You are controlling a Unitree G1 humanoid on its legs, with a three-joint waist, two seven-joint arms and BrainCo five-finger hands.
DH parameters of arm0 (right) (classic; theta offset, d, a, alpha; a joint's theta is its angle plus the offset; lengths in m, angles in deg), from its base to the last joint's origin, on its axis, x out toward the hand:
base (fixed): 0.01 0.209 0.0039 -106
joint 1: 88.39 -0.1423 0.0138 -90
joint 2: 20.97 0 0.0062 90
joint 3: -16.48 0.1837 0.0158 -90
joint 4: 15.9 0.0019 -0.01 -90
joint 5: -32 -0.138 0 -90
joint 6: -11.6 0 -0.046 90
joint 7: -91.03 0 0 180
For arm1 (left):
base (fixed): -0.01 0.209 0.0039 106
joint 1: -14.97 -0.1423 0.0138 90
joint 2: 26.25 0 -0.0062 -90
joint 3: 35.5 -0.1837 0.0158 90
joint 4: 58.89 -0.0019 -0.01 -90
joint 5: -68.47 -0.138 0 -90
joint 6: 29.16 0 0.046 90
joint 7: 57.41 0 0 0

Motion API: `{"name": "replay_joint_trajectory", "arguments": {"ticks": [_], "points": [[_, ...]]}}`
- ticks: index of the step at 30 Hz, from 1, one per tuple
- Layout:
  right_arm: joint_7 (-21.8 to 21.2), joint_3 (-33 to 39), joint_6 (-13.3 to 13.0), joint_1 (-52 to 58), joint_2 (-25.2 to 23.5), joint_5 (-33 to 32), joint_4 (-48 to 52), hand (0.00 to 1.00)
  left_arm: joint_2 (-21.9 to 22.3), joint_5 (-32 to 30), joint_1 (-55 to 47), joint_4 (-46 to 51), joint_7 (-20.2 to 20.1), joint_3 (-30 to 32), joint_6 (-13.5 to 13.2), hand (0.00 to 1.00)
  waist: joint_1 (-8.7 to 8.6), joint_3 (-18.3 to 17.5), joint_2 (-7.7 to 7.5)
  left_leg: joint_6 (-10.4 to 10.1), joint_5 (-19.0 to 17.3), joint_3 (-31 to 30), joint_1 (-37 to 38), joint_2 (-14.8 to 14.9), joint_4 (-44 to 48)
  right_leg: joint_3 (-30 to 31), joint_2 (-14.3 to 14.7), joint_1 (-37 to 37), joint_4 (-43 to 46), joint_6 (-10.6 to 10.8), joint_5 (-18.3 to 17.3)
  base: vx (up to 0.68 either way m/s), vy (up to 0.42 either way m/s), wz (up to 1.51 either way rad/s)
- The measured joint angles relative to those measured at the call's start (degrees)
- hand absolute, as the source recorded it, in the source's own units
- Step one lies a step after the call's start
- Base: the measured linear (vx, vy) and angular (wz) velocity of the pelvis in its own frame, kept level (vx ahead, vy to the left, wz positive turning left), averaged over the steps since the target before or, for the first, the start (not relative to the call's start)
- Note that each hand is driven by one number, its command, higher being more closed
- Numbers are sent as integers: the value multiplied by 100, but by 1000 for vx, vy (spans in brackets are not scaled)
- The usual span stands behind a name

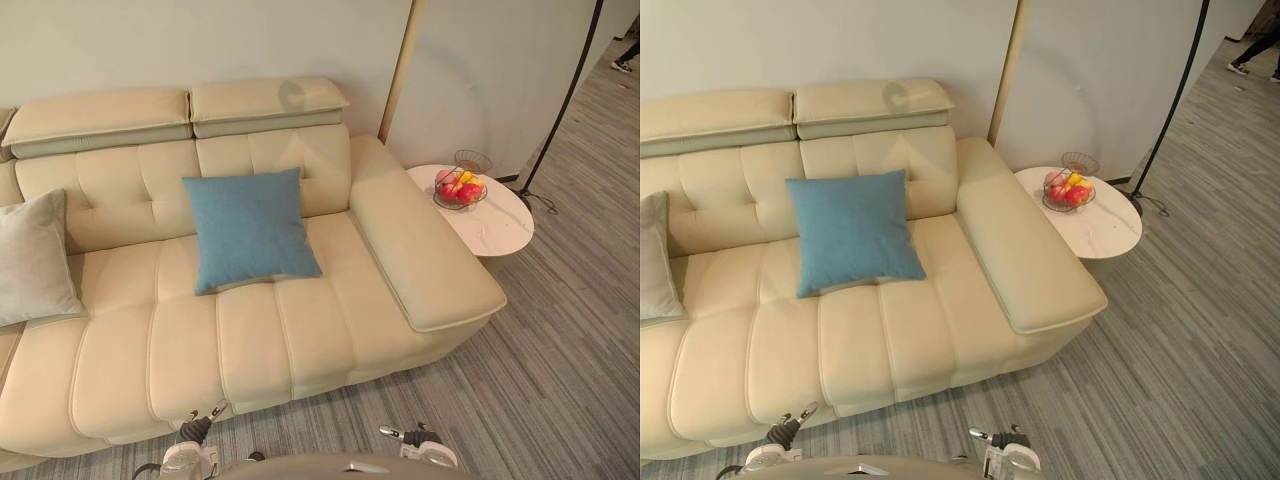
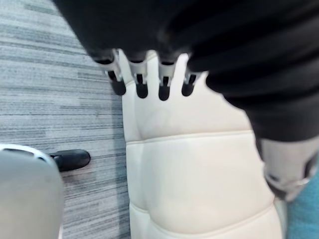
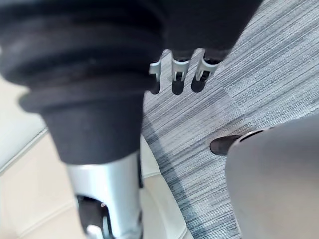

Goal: Pick up cushions and gather them together orderly.

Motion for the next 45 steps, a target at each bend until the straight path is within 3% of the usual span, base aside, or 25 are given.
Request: {"name": "replay_joint_trajectory", "arguments": {"ticks": [20, 31, 36, 37, 39, 41, 43, 45], "points": [[-4, 55, 30, -44, 14, -192, -107, 0, -57, 33, 124, -178, -17, -147, -2, 0, 11, -14, -10, 0, -1, -180, -184, -24, 2, -295, -53, 83, -270, 92, 105, 7, -6, 5], [-3, 51, 37, -67, 54, -206, -137, 0, -63, 121, 131, -225, -18, -256, 1, 0, -81, 28, 41, -49, -37, 26, -41, 50, 33, -200, -4, 172, -288, 110, 161, -11, -10, -5], [-1, 50, 36, -60, 66, -213, -121, 0, -67, 120, 151, -227, -21, -294, 30, 0, -84, 63, 81, -125, -99, 377, 74, 152, 38, 220, 113, 55, -267, 41, 210, -60, -18, -40], [1, 52, 35, -61, 72, -219, -116, 0, -69, 120, 183, -228, -22, -282, 30, 0, -68, 45, 31, -177, -141, 379, 27, 141, 104, 413, 141, -67, -249, 27, 227, -50, 7, -63], [10, 56, 35, -91, 104, -259, -98, 0, -67, 131, 230, -206, -52, -183, 27, 0, -30, 96, -42, -105, -413, -260, -430, 136, 910, 835, 128, -403, -171, -25, 277, -28, -20, -92], [11, 37, 35, -125, 201, -259, -91, 0, -3, 132, 279, -223, -48, -163, 30, 0, 16, 191, 91, -161, -802, -970, -511, 168, 1200, 1239, 227, -575, -180, -4, 328, -31, -27, -124], [15, 57, 44, -81, 278, -268, -74, 0, 12, 131, 286, -273, -52, -166, 31, 0, -75, 246, 171, -196, -1233, -647, -456, 129, 1446, 1835, 254, -694, -235, -55, 461, -47, 91, -131], [16, 16, 54, -55, 274, -252, -70, 0, 4, 141, 302, -267, -50, -84, 27, 0, -89, 215, 114, -170, -1413, -138, -412, 133, 1523, 2300, 291, -901, -254, -100, 560, -46, 114, -149]]}}
